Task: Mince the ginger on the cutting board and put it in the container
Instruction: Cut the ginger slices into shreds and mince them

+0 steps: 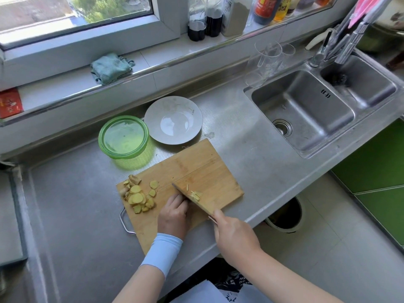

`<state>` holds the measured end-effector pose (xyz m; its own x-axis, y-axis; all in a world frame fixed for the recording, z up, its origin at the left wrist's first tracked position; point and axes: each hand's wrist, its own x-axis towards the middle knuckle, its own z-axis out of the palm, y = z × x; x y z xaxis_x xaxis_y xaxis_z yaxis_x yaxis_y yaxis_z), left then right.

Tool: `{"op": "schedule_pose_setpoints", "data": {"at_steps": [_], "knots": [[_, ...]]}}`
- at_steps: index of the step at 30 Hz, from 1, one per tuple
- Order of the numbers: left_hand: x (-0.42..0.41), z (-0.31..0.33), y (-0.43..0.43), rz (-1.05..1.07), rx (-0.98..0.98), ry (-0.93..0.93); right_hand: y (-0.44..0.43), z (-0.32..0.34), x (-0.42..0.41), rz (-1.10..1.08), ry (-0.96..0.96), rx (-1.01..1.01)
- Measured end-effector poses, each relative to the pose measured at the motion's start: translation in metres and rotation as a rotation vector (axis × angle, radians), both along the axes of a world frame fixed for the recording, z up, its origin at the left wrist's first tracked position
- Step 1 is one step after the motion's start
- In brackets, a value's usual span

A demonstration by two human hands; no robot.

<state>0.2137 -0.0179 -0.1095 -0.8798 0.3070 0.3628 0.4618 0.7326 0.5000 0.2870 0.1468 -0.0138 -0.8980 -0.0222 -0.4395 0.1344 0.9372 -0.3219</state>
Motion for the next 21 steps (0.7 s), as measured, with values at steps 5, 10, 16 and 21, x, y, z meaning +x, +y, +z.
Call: {"op": "schedule_pose_setpoints", "data": {"at_steps": [5, 10, 16, 21], "knots": [[0.001, -0.001, 0.002, 0.036, -0.016, 0.000, -0.010, -0.003, -0.018, 0.014, 0.000, -0.018], [0.001, 0.001, 0.000, 0.012, 0.002, -0.001, 0.004, 0.000, 0.001, 0.008, 0.024, -0.026], [0.001, 0.002, 0.003, 0.051, -0.020, -0.018, -0.008, -0.009, -0.018, 0.014, 0.029, -0.024], [0.004, 0.013, 0.000, -0.007, -0.056, -0.012, -0.010, -0.008, -0.023, 0.024, 0.042, -0.022]]}}
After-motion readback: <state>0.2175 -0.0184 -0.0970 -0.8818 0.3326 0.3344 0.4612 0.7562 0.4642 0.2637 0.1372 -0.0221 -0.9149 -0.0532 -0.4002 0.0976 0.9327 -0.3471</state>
